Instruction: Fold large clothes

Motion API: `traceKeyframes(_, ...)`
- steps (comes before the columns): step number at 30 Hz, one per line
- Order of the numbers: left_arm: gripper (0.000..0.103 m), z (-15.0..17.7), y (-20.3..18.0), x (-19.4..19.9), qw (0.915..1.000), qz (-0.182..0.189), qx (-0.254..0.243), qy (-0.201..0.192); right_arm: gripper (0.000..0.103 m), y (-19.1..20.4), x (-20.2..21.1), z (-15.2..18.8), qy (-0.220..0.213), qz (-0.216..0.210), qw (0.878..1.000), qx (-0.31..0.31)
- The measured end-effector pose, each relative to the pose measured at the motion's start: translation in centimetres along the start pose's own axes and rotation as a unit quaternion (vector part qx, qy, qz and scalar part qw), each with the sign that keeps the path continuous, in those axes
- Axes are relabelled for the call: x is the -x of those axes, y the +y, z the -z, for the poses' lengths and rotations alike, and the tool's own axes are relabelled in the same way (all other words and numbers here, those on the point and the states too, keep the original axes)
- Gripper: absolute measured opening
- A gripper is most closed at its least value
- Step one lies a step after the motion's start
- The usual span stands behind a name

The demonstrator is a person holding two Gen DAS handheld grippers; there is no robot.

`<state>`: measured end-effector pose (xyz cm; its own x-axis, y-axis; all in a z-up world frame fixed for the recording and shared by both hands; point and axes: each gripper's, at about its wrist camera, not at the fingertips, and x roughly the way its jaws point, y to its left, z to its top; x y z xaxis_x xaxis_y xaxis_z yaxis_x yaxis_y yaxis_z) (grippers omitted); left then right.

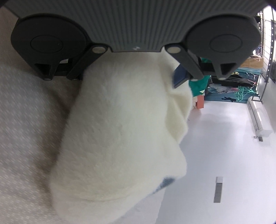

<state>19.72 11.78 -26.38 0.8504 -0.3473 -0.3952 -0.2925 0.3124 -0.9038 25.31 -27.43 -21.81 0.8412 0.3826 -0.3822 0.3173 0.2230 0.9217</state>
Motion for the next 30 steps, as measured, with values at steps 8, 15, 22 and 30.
traceKeyframes(8, 0.060, -0.3, -1.8, -1.2, 0.9990, -0.006, -0.039, -0.018, 0.070, 0.4, 0.1, -0.1, -0.012, -0.013, 0.999, 0.028)
traceKeyframes(15, 0.052, 0.3, -3.5, 0.5, 0.9967, 0.005, -0.074, -0.034, 0.057, 1.2, 1.9, -0.1, -0.010, -0.033, 0.998, 0.054)
traceKeyframes(22, 0.049, 0.4, -4.0, 3.2, 0.9953, 0.028, -0.083, -0.041, 0.051, 2.7, 4.4, 0.4, 0.002, -0.042, 0.995, 0.094)
traceKeyframes(30, 0.049, 0.7, -6.2, 3.9, 0.9934, 0.036, -0.109, -0.007, 0.047, 4.2, 7.3, -1.3, 0.018, -0.028, 0.994, 0.104)
